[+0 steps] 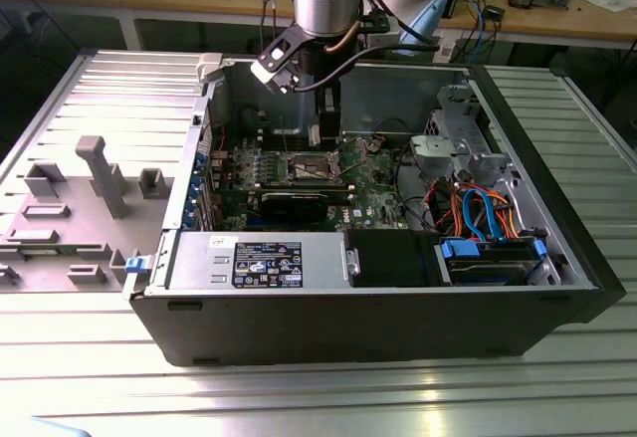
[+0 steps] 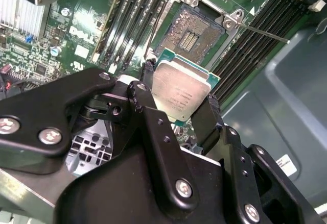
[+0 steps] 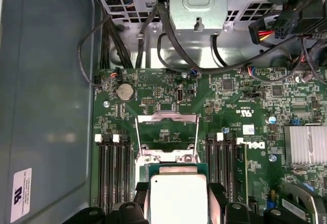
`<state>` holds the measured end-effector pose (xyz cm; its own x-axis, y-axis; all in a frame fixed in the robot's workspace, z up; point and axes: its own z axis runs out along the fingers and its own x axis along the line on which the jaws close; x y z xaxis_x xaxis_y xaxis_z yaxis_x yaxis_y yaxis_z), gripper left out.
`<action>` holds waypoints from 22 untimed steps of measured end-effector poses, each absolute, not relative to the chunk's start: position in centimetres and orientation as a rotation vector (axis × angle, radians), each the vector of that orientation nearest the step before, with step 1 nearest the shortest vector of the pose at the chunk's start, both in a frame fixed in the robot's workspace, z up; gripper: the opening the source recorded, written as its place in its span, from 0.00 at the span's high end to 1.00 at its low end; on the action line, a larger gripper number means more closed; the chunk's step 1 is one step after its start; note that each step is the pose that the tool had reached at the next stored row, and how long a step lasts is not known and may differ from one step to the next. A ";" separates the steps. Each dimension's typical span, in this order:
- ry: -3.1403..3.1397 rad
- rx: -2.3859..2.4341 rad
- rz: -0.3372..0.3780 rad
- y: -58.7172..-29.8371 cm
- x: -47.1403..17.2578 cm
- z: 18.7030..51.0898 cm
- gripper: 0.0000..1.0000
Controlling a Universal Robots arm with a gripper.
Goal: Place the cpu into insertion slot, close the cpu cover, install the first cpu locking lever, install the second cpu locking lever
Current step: 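Place the cpu into insertion slot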
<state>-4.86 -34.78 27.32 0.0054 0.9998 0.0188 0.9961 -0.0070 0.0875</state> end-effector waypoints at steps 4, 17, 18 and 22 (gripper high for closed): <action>2.168 2.202 0.116 -34.5 -5.1 26.6 0.45; 2.169 2.198 0.112 -34.0 -6.5 24.0 0.45; 2.171 2.196 0.112 -34.0 -6.5 23.8 0.45; 2.173 2.194 0.112 -34.0 -6.5 23.3 0.45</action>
